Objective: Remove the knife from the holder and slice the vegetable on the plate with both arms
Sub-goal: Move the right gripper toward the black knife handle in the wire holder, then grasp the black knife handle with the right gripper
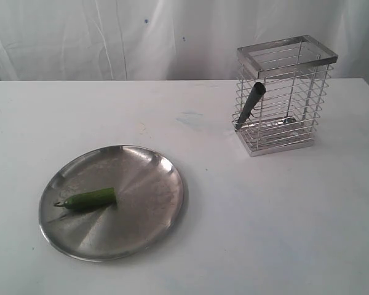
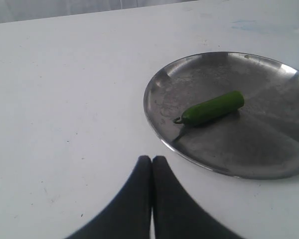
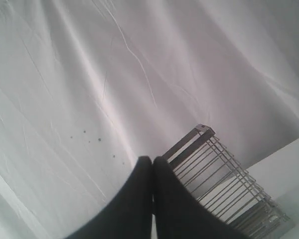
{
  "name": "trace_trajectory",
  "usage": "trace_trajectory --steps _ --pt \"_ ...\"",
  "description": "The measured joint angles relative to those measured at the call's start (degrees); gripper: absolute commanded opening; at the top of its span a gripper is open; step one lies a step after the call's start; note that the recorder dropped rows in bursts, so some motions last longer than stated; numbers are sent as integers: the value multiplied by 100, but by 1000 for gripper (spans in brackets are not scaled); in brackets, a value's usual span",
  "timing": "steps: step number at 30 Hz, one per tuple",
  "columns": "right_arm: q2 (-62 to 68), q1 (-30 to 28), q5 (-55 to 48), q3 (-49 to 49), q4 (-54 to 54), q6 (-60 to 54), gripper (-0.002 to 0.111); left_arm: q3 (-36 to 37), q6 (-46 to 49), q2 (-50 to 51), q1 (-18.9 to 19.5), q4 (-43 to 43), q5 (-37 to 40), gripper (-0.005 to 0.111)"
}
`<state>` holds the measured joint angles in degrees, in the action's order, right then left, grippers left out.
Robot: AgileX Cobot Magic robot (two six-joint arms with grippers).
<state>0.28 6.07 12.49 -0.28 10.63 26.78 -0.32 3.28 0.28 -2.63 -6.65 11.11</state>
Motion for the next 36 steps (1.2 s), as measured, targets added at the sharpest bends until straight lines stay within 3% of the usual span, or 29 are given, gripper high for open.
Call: trace_trajectory --steps 7,12,15,20,23,27,31,36 --pt "0 0 -174 -444 -559 35 0 0 0 0 0 0 0 0" --pt "148 0 -1719 -1785 -1358 -201 0 0 0 0 0 0 0 0" --pt "735 0 -3102 -2793 -1063 -1318 0 0 0 0 0 0 0 0" --pt "2249 0 -5598 -4099 753 -4101 0 0 0 0 0 0 0 0" --pt "3164 0 -6291 -4581 1236 -4723 1 0 0 0 0 0 0 0" --pt "4077 0 -6467 -4970 1273 -4970 20 0 0 0 0 0 0 0" --pt "4904 0 -6429 -5293 1381 -5058 52 0 0 0 0 0 0 0" --pt "6042 0 -6285 -5864 1556 -5159 55 0 0 0 0 0 0 0"
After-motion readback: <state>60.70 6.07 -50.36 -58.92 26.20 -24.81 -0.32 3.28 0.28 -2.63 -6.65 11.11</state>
